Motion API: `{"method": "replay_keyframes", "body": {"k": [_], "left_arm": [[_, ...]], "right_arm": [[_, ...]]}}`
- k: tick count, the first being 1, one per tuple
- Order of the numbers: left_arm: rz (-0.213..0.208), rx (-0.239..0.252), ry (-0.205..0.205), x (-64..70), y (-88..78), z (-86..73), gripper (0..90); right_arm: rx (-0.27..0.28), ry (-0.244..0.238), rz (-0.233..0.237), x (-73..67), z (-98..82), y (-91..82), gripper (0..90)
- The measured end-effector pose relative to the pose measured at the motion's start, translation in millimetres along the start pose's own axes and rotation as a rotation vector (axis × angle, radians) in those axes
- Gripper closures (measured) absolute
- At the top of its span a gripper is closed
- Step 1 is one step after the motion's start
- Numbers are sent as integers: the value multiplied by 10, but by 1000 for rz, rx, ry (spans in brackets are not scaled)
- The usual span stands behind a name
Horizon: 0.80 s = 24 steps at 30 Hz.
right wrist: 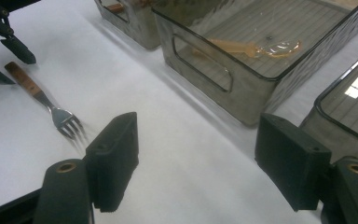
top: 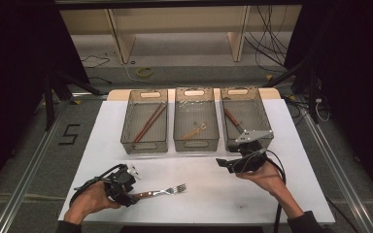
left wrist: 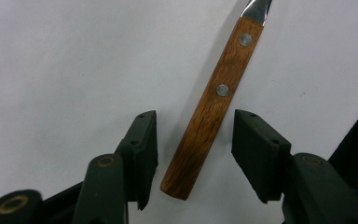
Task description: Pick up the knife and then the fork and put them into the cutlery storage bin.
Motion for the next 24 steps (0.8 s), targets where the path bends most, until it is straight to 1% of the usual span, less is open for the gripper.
{"method": "replay_keyframes", "body": {"k": [2,6,11,12,13,15,17,20,22,24], "left_arm": [[-2,-12,4,2,2,0,529],[-7,-22,5,8,21,-2,563],[5,-34,13,17,25,2,617],[9,-40,20,20,24,5,622],[16,-36,21,33,30,6,627],[29,-47,38,54,32,16,634],[31,-50,57,69,35,18,649],[24,-56,100,87,32,18,697],[22,-60,117,97,32,18,726],[18,-53,120,98,35,13,737]], "right_arm": [[1,-1,6,-18,-10,-1,303],[1,-5,12,-59,-31,-6,295],[4,-8,25,-100,-47,-14,294],[4,-8,26,-105,-49,-16,294],[4,-9,28,-110,-49,-18,294],[4,-11,29,-115,-47,-19,294],[4,-10,30,-113,-47,-19,295],[4,-8,30,-109,-49,-22,295],[5,-6,30,-105,-50,-21,295],[4,-6,31,-105,-51,-18,295]]}}
Point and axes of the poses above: each handheld gripper's, and its own axes: y roughly forward along the jaws, z roughly out of its top, x roughly to its right, the point moved 1 cm from there along y, roughly forward along the jaws, and after that the axes turned 12 degrees about -y, right-handed, at the moved point
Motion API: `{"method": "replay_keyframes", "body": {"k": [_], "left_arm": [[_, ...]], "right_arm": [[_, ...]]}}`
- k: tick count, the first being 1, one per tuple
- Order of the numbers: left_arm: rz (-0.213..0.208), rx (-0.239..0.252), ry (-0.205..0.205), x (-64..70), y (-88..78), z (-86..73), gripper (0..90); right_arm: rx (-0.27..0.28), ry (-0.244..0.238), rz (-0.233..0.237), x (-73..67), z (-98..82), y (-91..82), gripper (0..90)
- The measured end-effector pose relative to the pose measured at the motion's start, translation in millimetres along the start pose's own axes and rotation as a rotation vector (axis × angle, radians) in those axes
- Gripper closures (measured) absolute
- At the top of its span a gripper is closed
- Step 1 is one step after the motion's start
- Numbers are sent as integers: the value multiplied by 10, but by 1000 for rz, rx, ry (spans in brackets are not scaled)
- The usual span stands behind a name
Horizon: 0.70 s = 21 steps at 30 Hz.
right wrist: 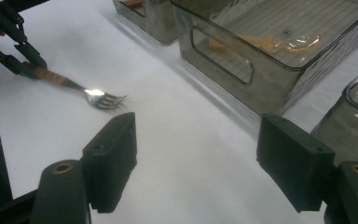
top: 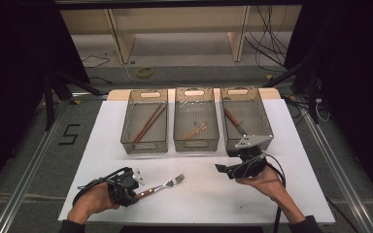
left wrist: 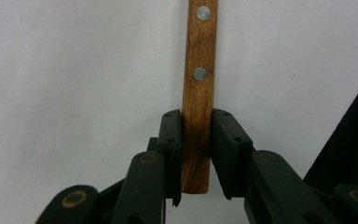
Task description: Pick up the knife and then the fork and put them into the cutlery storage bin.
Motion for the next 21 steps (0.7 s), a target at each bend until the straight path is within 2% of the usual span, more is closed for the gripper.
{"method": "replay_keyframes", "body": {"k": [3,12,17,21], "left_arm": [[4,-1,21,2,-6,-3,744],[-6,23,23,3,-11,-6,750],[-4,38,20,47,-26,23,751],[3,49,40,113,-56,77,751]], "right_arm": [[-1,0,2,-1,0,3,296],[-1,2,6,-5,2,8,296],[2,0,12,-19,11,18,297],[7,-10,26,-54,39,37,296]]}}
Point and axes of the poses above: each handheld gripper's, and its own axes: y roughly forward along the jaws, z roughly out of its top, x roughly to its right, the point moved 1 cm from there along y, roughly forward along the jaws, and after that the axes turned 12 degrees about -y, right-handed, at the moved point
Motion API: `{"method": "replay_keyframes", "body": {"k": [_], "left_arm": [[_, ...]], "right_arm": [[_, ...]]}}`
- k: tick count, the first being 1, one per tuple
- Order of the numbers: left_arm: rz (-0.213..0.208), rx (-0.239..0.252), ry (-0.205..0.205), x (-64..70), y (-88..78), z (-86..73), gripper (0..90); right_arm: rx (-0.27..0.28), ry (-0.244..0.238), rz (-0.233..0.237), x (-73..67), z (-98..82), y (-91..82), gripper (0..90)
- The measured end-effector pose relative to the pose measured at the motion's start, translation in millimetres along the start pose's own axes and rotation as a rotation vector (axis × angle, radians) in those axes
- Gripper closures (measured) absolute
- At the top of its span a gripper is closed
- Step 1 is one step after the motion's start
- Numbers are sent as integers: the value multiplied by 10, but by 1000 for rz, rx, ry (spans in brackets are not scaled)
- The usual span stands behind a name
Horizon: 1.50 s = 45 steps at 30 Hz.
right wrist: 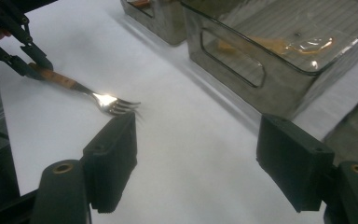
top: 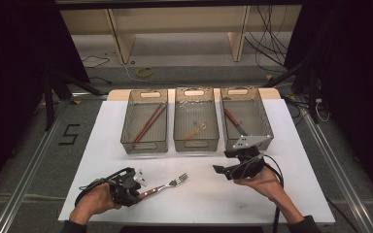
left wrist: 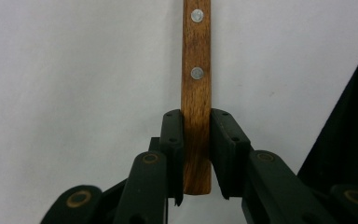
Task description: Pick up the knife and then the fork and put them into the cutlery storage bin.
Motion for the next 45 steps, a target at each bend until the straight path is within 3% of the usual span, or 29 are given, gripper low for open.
{"method": "replay_keyframes", "body": {"k": [5,12,13,22,28,39,45], "left_arm": [[10,6,32,101,-36,104,752],[15,10,110,256,-94,282,751],[18,23,105,285,-96,299,751],[4,13,180,450,-104,463,751],[12,30,214,558,-129,569,751],[14,38,279,680,-179,712,751],[11,43,283,697,-189,738,750]], "right_arm": [[1,-25,26,-74,47,47,297],[-4,-93,87,-266,144,193,298],[-5,-106,100,-301,159,217,298],[-48,-244,199,-638,256,462,298],[-95,-325,242,-763,253,607,323],[-159,-400,282,-856,212,707,481],[-178,-413,291,-873,192,716,587]]}}
Point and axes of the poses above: each handheld gripper's, and its own axes: y roughly forward along the jaws, z roughly out of its top, x roughly to its right, the point moved 1 cm from there along y, roughly forward along the jaws, and after that the axes turned 12 degrees about -y, right-handed, at the moved point
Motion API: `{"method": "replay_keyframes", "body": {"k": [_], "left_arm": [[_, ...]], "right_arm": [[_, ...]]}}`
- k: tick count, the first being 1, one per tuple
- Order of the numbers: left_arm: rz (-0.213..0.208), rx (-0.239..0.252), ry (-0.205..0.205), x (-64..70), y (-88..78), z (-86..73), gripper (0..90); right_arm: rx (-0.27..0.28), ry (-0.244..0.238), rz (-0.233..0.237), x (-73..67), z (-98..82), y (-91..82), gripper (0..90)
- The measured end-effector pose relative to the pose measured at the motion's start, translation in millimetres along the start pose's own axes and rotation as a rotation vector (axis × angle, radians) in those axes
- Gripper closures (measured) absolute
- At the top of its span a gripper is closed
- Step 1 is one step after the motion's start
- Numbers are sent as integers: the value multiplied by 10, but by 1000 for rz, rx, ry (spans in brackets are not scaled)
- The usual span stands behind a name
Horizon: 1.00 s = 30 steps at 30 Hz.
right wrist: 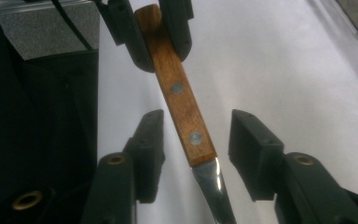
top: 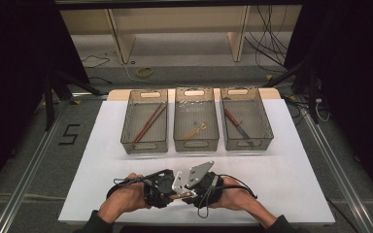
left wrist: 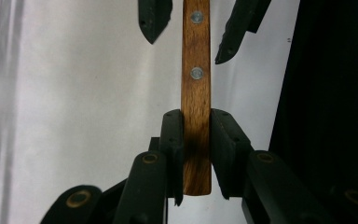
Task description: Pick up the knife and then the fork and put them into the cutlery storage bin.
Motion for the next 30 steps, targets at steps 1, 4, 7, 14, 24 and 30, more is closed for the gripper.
{"method": "replay_keyframes", "body": {"k": [1,4,7,14,24,30], "left_arm": [[0,-1,-2,1,-1,1,750],[-3,0,4,6,4,7,750],[-9,-6,16,6,15,13,750],[-18,-14,44,18,17,10,746],[-6,17,22,-23,-44,-13,659],[9,72,-53,-97,-103,-56,422]], "right_arm": [[-3,-7,-1,-1,-1,4,605],[-13,-20,6,-14,-4,9,664],[-17,-32,11,-15,-6,15,696],[-20,-71,30,-38,-12,18,734],[-8,-62,72,-60,-8,18,780],[-16,-45,53,-39,-31,6,781]]}}
Point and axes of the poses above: each handheld gripper's, and its own axes: y roughly forward along the jaws, z roughly out of its top, x roughly to its right, the point moved 1 cm from there along y, roughly forward along the jaws, and after that the axes turned 12 degrees about -y, right-handed, at the moved point
